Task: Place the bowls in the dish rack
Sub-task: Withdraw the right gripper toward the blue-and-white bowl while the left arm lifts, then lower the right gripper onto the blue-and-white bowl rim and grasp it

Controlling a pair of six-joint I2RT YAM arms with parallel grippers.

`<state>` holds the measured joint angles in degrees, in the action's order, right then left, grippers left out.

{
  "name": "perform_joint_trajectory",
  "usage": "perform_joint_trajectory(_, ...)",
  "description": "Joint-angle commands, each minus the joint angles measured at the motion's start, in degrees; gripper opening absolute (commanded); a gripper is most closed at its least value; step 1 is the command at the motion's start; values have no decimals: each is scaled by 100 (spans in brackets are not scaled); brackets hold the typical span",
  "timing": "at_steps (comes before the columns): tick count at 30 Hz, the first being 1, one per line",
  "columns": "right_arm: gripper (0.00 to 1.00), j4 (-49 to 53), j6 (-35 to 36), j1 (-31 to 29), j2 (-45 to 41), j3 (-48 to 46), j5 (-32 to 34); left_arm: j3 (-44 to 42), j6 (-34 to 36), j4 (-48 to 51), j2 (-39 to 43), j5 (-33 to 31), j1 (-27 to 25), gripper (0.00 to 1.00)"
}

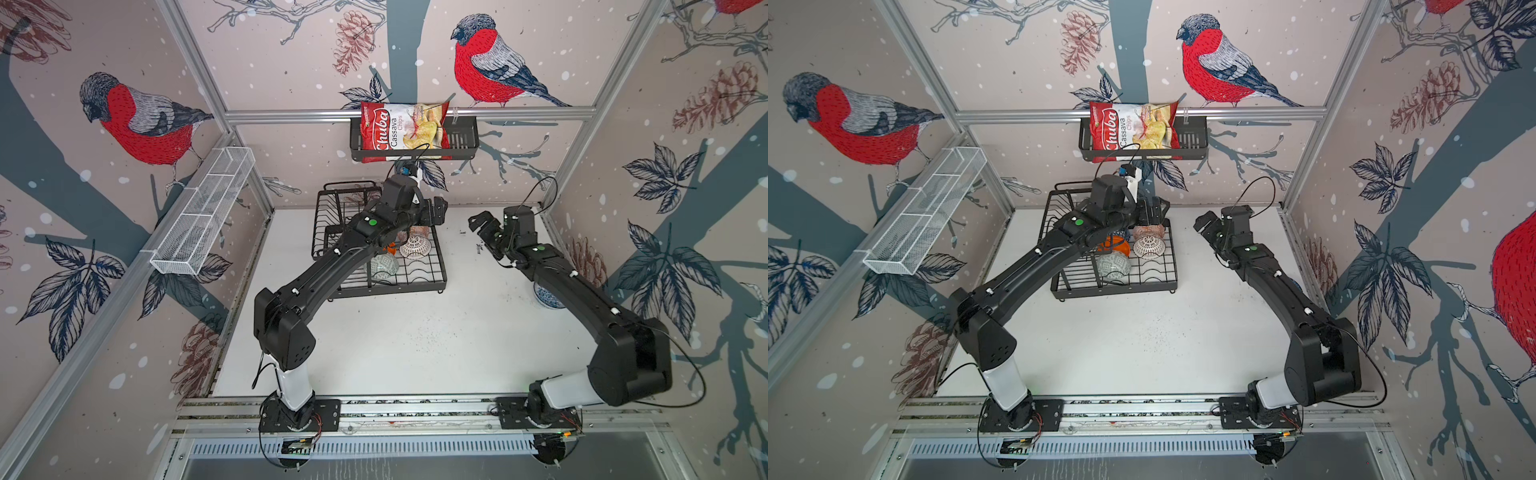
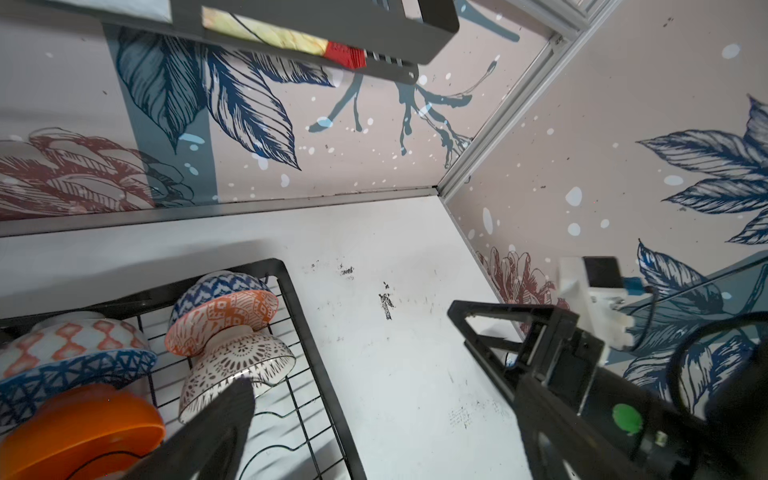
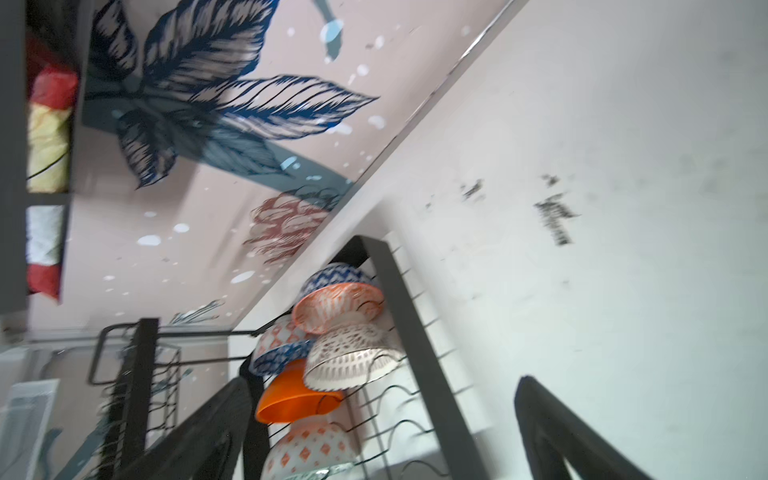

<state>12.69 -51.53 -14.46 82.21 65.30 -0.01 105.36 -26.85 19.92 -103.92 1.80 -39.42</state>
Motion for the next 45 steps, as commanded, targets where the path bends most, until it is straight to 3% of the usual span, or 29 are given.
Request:
perform_joint_trajectory(1, 100, 1240, 325, 388, -140, -122, 734, 67, -48, -313, -163, 143, -124, 98)
perform_joint_trajectory(5, 100, 1603, 435, 1102, -204, -435, 589, 395, -44, -233, -534, 291, -315, 98)
perform_joint_trajectory(12, 100, 1638, 665, 1597, -221, -796, 902, 721, -157, -74, -909, 536, -457, 98)
perform_joint_trajectory(20, 100, 1475, 865, 1779, 210, -911, 1248, 290, -224, 17, -671, 619, -529, 98)
perform_joint_trajectory(32, 89, 1199, 1253, 1937, 879, -896, 1328, 343, -213, 201, -603, 620, -529, 98)
perform_joint_trajectory(35, 81, 1137, 1303, 1941, 952, -960, 1265, 345, -216, 197, -629, 637, -532, 98)
perform_joint_trajectory(38, 68, 1028, 1329, 1931, 998, -1065, 1132, 367, -245, 187, -656, 663, -530, 98)
perform_joint_trajectory(45, 29, 1007, 1469, 1872, 1099, -1055, 1048, 527, -258, 173, -744, 663, -528, 97)
